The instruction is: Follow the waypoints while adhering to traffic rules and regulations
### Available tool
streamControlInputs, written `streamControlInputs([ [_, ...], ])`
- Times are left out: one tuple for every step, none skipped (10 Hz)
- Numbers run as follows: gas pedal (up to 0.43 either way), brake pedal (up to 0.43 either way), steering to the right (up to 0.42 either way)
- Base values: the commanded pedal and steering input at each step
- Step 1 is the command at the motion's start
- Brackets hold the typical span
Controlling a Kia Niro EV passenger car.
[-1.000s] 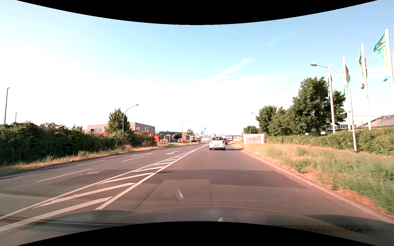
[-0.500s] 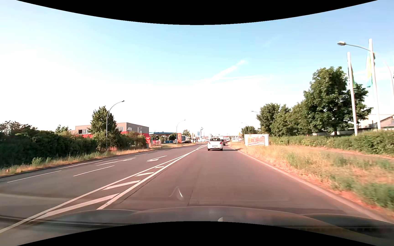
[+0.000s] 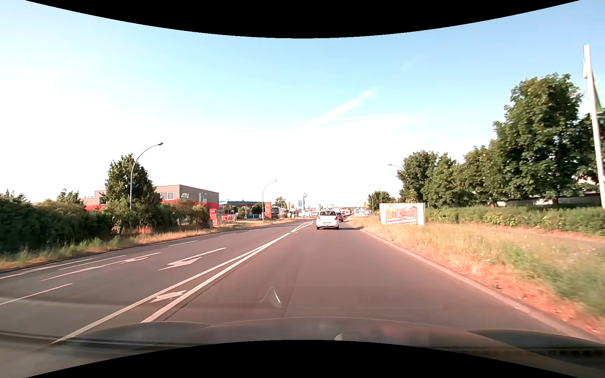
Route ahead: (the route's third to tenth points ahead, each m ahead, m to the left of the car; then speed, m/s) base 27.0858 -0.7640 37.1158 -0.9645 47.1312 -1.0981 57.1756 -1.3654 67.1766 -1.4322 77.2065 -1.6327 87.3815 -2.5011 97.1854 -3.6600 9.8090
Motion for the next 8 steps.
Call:
streamControlInputs([
  [0.197, 0.000, 0.008],
  [0.197, 0.000, 0.005],
  [0.197, 0.000, 0.003],
  [0.197, 0.000, 0.003],
  [0.197, 0.000, 0.003],
  [0.197, 0.000, 0.003],
  [0.197, 0.000, 0.003],
  [0.197, 0.000, 0.003],
])
